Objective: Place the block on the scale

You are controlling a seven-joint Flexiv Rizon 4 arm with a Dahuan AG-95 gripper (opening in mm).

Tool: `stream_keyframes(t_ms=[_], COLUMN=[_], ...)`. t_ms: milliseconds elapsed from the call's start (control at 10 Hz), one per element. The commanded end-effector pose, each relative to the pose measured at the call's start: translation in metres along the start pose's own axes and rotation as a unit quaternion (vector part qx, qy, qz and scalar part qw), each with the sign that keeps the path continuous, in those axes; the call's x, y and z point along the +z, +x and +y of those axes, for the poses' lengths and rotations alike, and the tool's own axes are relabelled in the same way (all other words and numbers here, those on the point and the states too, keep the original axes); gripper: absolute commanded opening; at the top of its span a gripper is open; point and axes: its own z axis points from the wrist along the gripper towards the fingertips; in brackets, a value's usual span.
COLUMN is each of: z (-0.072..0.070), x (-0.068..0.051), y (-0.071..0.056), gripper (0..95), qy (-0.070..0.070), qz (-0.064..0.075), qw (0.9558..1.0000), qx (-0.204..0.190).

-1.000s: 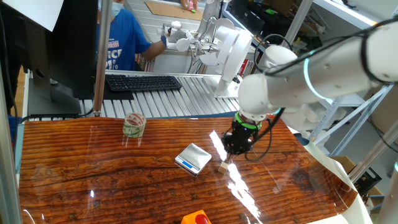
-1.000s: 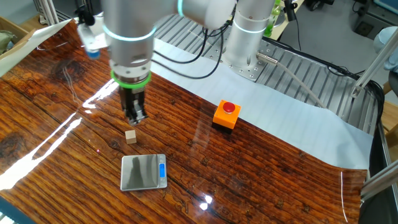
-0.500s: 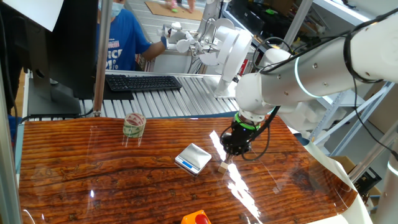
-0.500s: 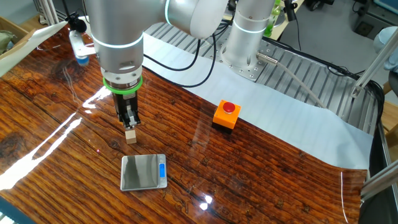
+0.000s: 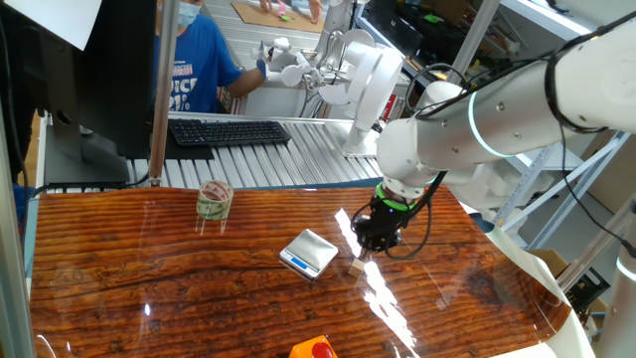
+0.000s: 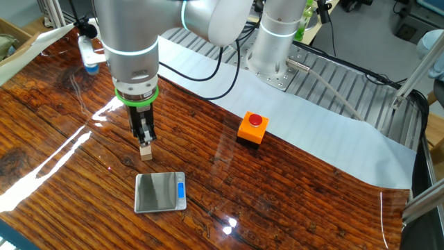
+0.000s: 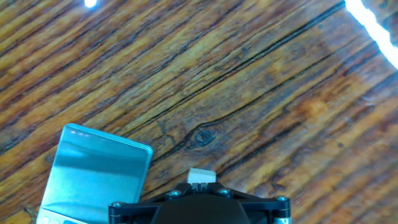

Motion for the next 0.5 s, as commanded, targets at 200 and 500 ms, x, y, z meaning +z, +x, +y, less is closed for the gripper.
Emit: stream_keyframes(t_ms=[200,500], z=[-0.0007,-0.0003], x=[0.0051,0.0043], y=[-0.0012,-0.0028], gripper=[0.0,0.0], qy=[0.004,-0.001], qz=[-0.008,-0.004], qw=[1.0,1.0], qx=[-0.001,0.005])
